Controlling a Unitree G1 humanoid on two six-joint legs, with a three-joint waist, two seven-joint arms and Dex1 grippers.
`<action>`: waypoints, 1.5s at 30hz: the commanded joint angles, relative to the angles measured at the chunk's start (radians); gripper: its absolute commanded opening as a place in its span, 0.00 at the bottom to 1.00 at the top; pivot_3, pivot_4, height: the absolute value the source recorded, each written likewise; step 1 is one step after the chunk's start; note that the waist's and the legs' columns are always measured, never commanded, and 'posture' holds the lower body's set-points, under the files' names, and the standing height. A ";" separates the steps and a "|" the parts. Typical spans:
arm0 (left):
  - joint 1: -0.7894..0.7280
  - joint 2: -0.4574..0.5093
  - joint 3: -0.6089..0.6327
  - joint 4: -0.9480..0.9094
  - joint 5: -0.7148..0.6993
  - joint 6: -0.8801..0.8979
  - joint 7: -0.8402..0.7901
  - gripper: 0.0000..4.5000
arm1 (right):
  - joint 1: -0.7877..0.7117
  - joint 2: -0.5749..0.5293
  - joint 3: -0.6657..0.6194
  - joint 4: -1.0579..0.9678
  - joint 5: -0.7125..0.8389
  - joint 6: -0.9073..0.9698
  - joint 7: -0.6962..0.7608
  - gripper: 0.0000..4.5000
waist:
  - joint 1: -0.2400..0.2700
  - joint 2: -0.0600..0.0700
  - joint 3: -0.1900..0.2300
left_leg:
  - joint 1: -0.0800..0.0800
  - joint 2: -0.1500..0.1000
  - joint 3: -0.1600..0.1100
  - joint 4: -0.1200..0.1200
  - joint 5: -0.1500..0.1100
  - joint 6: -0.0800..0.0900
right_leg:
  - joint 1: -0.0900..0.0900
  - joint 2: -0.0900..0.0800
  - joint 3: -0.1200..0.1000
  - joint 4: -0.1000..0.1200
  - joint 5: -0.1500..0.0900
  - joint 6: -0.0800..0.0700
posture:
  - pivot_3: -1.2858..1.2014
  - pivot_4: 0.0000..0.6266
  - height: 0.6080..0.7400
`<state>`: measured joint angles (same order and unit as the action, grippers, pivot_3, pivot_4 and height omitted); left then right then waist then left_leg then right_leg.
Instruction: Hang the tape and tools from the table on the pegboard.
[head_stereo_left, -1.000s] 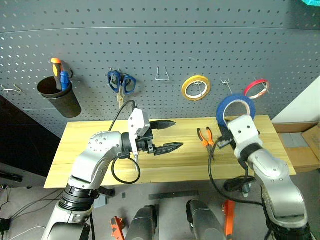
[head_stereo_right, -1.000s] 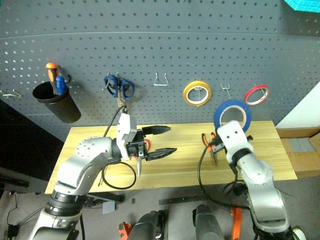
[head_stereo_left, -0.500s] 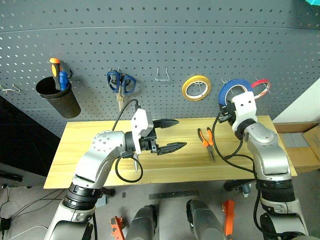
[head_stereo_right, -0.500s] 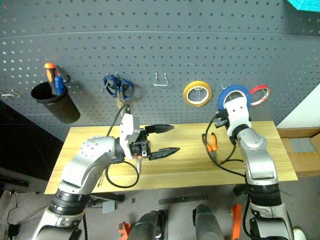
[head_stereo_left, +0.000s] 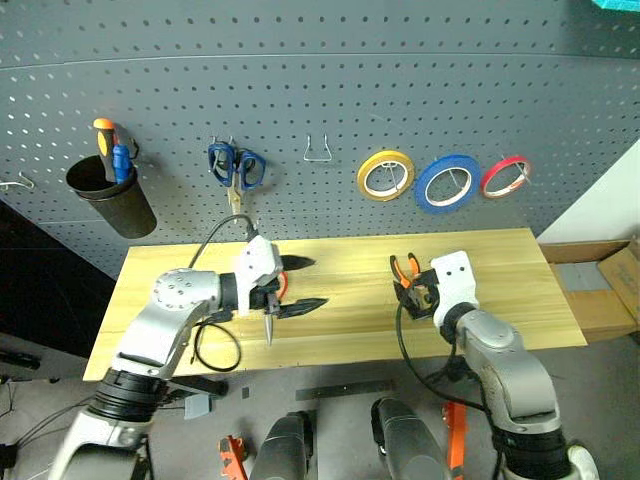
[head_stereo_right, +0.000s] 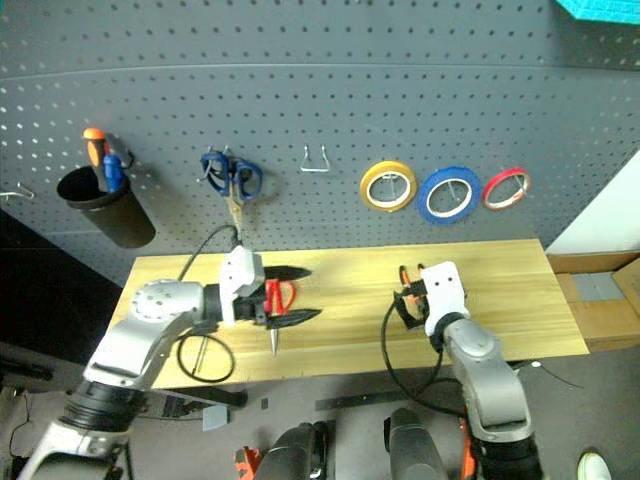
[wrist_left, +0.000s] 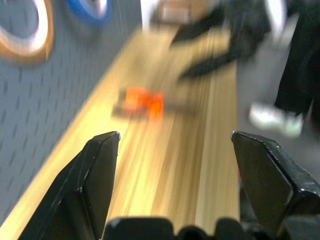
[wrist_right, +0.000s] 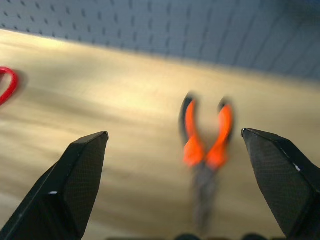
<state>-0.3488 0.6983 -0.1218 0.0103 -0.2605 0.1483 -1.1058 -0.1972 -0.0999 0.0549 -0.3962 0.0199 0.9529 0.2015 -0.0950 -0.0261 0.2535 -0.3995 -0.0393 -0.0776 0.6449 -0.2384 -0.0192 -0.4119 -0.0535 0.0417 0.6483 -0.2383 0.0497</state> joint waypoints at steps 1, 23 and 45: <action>-0.017 0.013 0.001 0.042 0.023 -0.083 -0.046 0.86 | -0.134 0.029 -0.071 0.195 0.002 0.048 -0.070 0.99 | 0.000 0.000 0.000 | 0.000 0.000 0.000 0.000 0.000 0.000 | 0.000 0.000 0.000 0.000 0.001 0.000 | 0.46 0.37 1.00; -0.032 -0.020 0.026 0.001 0.002 -0.026 -0.016 0.86 | -0.664 -0.040 -0.102 1.400 -0.011 -0.409 -0.089 0.99 | 0.001 -0.001 0.000 | -0.007 -0.002 0.004 0.000 0.001 0.001 | -0.009 0.001 0.002 0.003 0.003 0.002 | 0.48 0.33 1.00; 0.128 -0.102 0.425 -0.133 -0.229 0.039 0.273 0.86 | -0.354 0.138 0.220 -0.051 -0.012 -0.126 -0.120 0.57 | -0.005 -0.001 -0.001 | -0.008 0.000 0.002 0.001 0.001 0.000 | -0.015 -0.001 0.002 0.013 0.003 0.002 | 0.48 0.34 1.00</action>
<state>-0.2289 0.6030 0.2623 -0.0747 -0.4711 0.2100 -0.8674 -0.5251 0.0208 0.2368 -0.3282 0.0199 0.8229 0.0878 -0.0998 -0.0269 0.2529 -0.4069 -0.0390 -0.0765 0.6456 -0.2366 -0.0205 -0.4261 -0.0542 0.0429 0.6613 -0.2354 0.0516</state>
